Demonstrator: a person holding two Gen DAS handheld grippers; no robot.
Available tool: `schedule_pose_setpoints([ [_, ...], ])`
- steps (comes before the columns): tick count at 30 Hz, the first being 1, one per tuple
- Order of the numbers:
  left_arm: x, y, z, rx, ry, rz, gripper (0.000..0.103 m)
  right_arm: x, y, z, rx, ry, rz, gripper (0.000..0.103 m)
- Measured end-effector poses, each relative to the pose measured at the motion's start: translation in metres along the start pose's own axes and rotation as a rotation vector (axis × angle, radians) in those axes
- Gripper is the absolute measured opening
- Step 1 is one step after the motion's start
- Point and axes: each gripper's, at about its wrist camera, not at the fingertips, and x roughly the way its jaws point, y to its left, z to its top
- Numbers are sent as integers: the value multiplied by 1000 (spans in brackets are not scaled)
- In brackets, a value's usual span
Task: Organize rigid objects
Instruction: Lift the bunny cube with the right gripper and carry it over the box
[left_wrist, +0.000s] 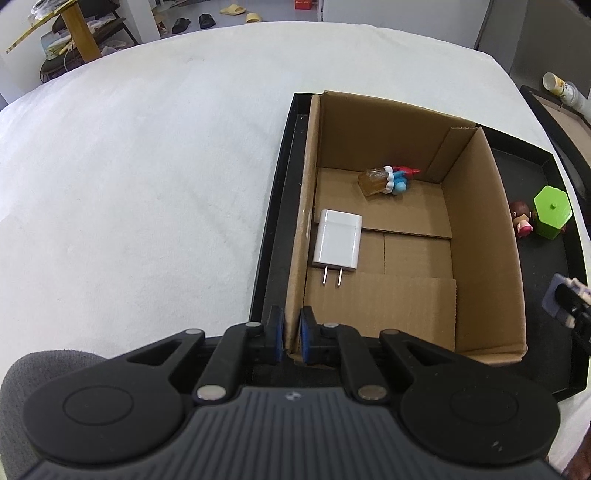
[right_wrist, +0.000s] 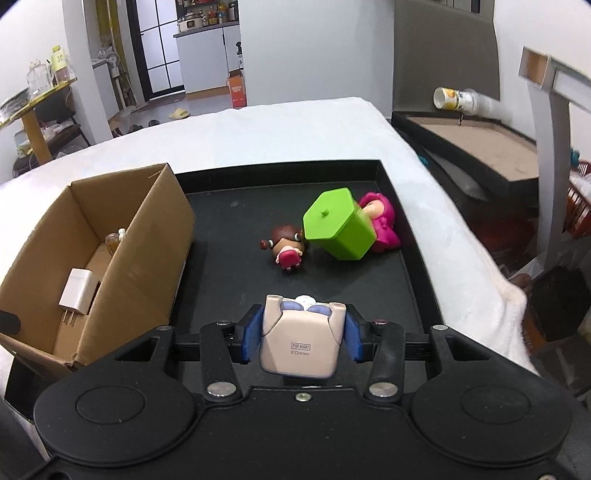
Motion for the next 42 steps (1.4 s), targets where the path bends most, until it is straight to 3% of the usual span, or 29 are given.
schedule_pose_setpoints([
  [19, -7, 5, -2, -14, -24, -39, 8, -46, 34, 33, -92, -73, -4, 45],
  [42, -3, 17, -6, -37, -44, -99, 9, -54, 104, 60, -205, -103, 28, 45],
])
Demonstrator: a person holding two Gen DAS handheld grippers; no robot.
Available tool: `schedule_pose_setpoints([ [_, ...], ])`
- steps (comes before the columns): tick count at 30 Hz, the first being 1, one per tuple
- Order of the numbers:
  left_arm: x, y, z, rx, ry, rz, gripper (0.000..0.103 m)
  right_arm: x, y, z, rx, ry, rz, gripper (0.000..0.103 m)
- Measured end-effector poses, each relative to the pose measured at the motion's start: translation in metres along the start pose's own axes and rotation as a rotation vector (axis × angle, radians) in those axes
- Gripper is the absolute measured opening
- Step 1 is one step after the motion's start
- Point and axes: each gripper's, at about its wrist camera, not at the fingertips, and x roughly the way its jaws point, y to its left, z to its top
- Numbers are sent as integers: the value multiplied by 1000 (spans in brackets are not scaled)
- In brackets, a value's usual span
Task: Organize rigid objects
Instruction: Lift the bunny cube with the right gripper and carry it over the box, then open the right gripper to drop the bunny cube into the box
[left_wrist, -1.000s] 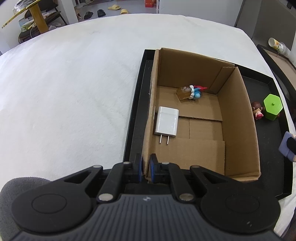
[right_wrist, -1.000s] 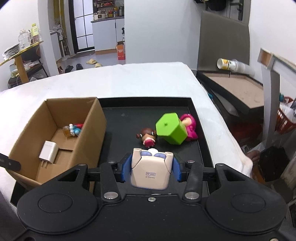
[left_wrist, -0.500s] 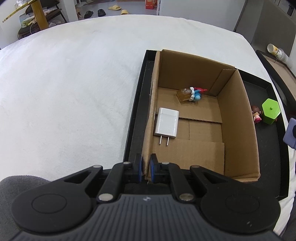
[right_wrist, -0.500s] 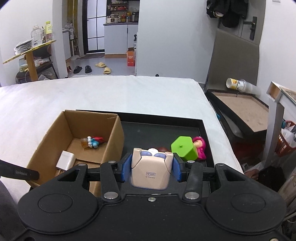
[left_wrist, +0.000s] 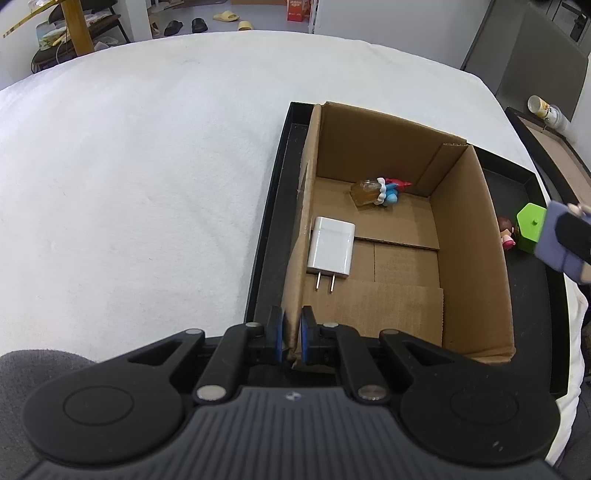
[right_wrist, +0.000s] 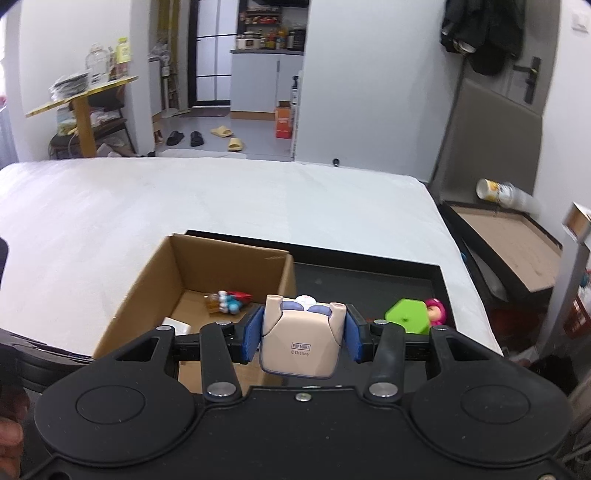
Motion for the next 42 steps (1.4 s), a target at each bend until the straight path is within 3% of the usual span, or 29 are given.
schedule_pose_setpoints([
  [15, 0, 9, 1, -19, 11, -37, 9, 21, 46, 9, -146, 20, 39, 45],
  [31, 2, 16, 4, -64, 38, -92, 10, 56, 80, 20, -433, 18, 37, 45],
  [42, 4, 9, 2, -66, 50, -122, 12, 66, 73, 16, -384, 72, 30, 49],
])
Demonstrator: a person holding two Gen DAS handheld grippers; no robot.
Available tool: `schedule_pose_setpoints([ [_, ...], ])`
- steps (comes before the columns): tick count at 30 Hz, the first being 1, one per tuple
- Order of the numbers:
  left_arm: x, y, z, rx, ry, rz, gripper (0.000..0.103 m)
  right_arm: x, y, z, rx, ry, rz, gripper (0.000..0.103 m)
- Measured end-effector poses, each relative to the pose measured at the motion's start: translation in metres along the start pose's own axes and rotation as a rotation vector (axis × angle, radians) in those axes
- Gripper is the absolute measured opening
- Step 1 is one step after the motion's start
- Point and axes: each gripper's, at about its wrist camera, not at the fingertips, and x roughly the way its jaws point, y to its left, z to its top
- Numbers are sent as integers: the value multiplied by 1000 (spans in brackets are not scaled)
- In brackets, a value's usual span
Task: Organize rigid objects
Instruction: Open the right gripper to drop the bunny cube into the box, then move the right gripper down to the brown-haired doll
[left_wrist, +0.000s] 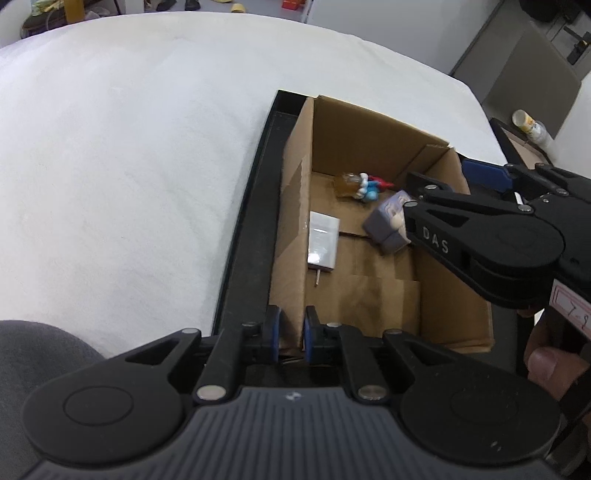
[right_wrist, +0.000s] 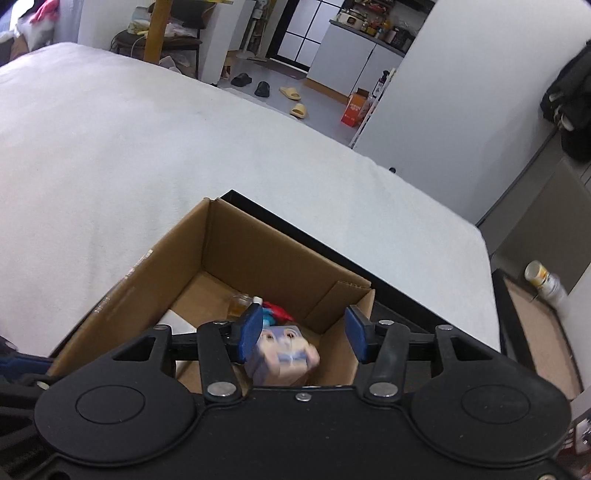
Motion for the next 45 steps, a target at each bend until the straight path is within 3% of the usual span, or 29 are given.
schedule_pose_setpoints([
  [19, 1, -2, -2, -4, -7, 16, 11, -45, -28, -21, 172, 10, 30, 56],
  [27, 0, -4, -3, 7, -12, 25, 11, -51, -37, -35, 247, 33, 45, 57],
  [30, 1, -4, -3, 11, -11, 30, 11, -53, -41, -42, 270, 34, 40, 62],
  [45, -1, -17, -4, 49, -17, 90, 9, -57, -64, -66, 367, -1, 32, 66],
])
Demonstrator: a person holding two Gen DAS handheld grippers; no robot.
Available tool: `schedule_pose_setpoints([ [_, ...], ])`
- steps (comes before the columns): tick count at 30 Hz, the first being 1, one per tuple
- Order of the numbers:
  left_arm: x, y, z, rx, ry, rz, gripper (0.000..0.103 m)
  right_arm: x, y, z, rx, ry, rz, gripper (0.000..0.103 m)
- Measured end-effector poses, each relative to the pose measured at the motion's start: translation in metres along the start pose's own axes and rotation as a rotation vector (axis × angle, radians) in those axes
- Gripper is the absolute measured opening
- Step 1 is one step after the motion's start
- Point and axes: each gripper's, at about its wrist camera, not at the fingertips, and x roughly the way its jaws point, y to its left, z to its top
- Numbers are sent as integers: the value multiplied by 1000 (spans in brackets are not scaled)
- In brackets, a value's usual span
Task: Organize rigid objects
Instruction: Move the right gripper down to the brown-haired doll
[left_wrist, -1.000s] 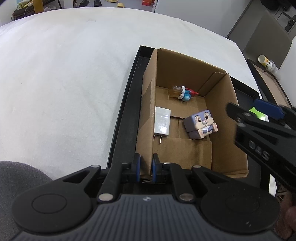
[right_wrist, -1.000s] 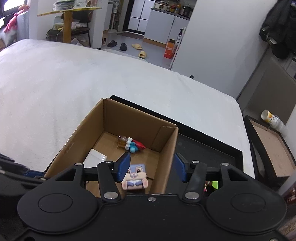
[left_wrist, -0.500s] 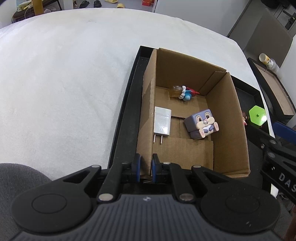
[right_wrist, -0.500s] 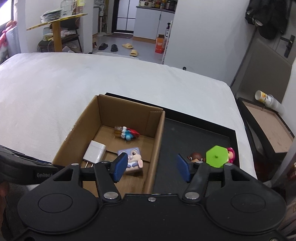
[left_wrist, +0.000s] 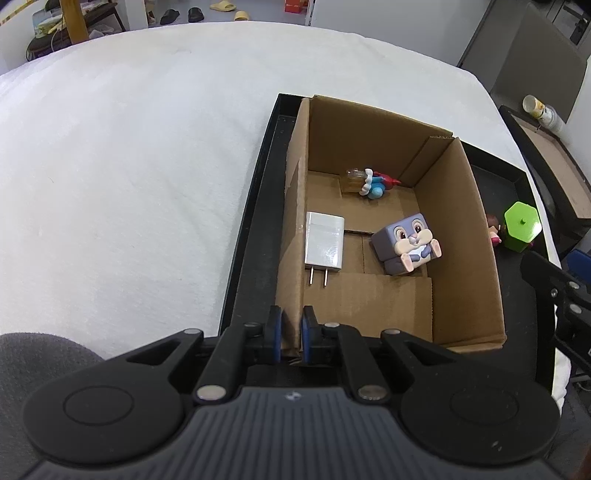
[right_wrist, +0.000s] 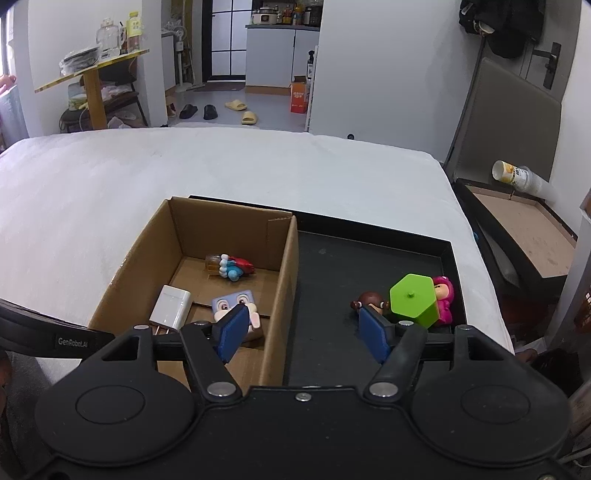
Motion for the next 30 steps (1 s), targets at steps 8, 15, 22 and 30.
schedule_pose_setpoints([
  [8, 1, -6, 0, 11, 2, 39, 8, 1, -16, -8, 41, -18, 15, 67],
  [15, 4, -11, 1, 30, 8, 61, 8, 11, -30, -15, 49, -29, 30, 68],
  [22, 6, -19, 1, 67, 12, 94, 8, 20, -44, -20, 102, -41, 46, 68],
  [30, 7, -21, 5, 93, 26, 114, 8, 40, -57, -36, 141, -55, 44, 68],
])
